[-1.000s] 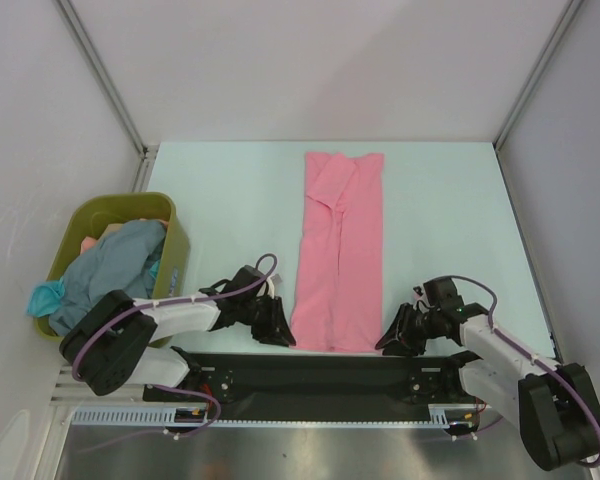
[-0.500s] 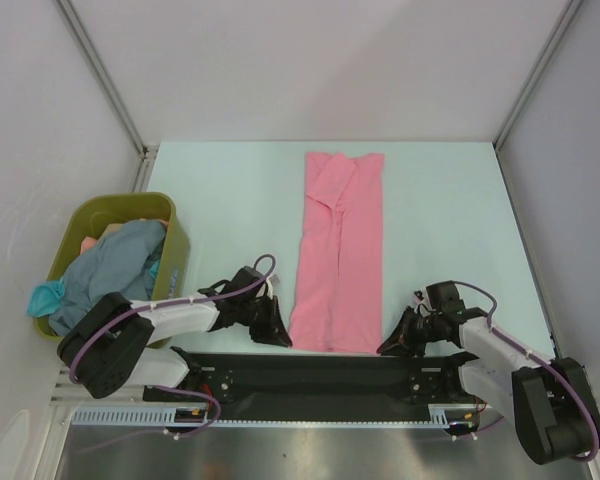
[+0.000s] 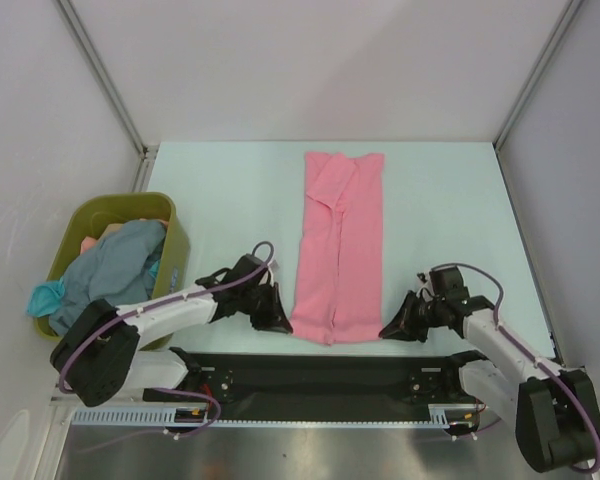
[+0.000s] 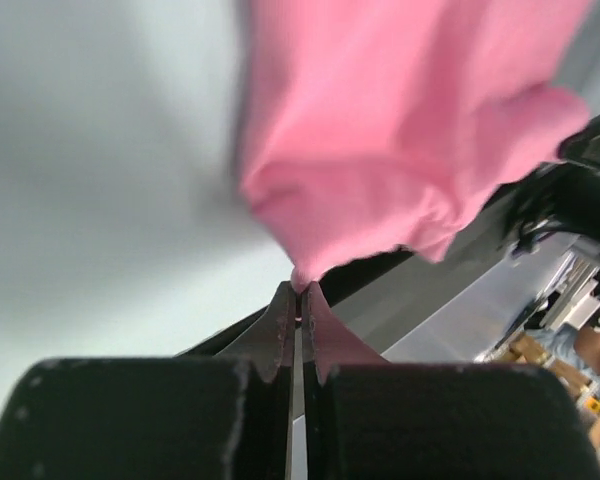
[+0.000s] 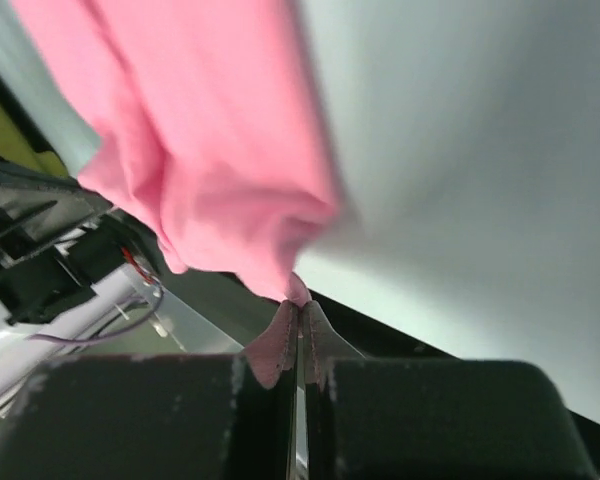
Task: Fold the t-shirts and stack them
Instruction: Fold the tshirt
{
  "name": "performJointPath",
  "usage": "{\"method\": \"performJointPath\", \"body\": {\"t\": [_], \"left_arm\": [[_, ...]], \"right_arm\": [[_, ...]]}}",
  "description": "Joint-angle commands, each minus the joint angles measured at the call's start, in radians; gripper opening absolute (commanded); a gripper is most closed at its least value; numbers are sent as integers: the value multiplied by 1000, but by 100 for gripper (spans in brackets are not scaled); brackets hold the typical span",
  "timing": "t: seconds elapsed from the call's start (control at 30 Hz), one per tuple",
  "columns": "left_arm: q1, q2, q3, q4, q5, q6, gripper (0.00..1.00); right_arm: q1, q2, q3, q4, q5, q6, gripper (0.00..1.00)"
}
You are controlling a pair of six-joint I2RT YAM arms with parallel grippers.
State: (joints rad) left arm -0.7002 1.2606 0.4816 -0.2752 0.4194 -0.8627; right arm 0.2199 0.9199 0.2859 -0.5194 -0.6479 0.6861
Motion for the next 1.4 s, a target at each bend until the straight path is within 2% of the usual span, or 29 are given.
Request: {"method": "performJointPath", "body": {"t": [0.0,0.07,0.23,0.27,0.43,0.53,0.6,0.73,0.93,1.37], "left_arm": [[13,9,175,-74,-68,39,0],[43,54,266,-82,-64,69,0],[174,271,483,-99,-28,146,0],[198,319,577,-107,-24,158,0],[251,596,859,-168,25,221,0],[278,698,1015,-186,38,222,0],[295,732,1061,-193,45,220,0],[315,818,1178,-206,79,208,0],[340,902,1271,-239,104,208,0],[361,971,1327,-262,102,218,0]], "right_arm": [[-22,91,165,4,21,-57,0],[-46,155,273,2,18,-103,0],[-120,452,516,-8,7,-190,0],[-134,497,600,-14,4,-218,0],[-159,796,876,-76,1,-284,0],[-166,928,1042,-119,-4,-304,0],[-175,977,1128,-142,-10,-309,0],[-191,1059,1205,-166,-32,-310,0],[-206,1136,1262,-156,-61,-298,0],[-212,1223,1368,-171,-84,-292,0]]}}
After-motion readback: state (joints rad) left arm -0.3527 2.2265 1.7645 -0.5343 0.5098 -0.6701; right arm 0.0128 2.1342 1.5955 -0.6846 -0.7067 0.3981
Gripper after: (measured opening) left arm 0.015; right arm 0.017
